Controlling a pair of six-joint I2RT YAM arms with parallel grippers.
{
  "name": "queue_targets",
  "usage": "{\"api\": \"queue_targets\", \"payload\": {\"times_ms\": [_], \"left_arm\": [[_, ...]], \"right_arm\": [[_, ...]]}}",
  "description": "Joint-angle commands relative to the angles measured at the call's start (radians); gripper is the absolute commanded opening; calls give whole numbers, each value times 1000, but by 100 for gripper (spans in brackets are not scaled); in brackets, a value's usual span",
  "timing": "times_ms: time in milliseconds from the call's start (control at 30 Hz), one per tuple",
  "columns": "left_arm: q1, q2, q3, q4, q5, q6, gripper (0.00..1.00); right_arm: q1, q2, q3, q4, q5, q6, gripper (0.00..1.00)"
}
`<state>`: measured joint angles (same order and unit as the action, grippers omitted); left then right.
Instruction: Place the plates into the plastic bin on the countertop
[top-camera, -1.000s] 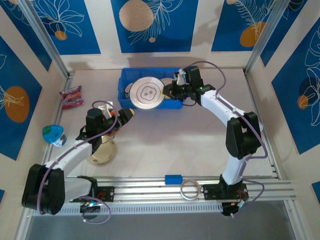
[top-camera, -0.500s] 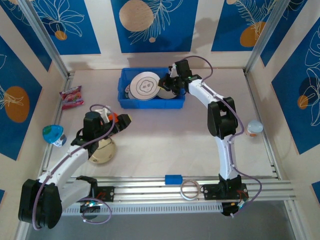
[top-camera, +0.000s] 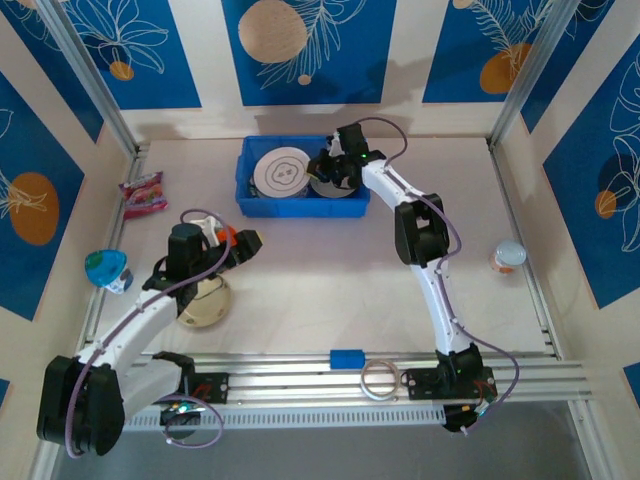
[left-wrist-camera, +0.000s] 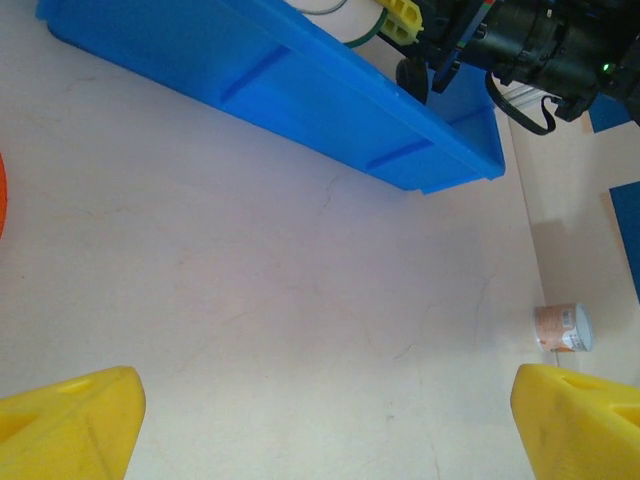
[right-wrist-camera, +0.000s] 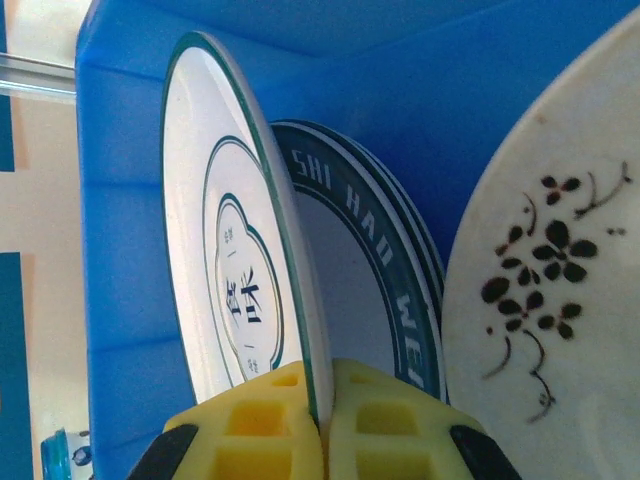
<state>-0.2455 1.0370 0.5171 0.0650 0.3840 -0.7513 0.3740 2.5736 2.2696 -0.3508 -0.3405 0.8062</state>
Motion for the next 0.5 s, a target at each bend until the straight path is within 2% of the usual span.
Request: {"api": "queue_targets", "payload": {"times_ms": [0,167,233,467], "left_arm": [[-1,15,19,-1,-5,20,94],[-1,28,17,9,-5,18,94],[-1,31,17,11,-5,18,94],[-1,47,26,23,-2,16,94]], "right_arm": [[11,27,91,-45,-39,13,0],[17,68,163,-118,-22,-8,12],[20,75,178,-142,-13,-19,22],[31,77,217,-224,49,-68,35]]}}
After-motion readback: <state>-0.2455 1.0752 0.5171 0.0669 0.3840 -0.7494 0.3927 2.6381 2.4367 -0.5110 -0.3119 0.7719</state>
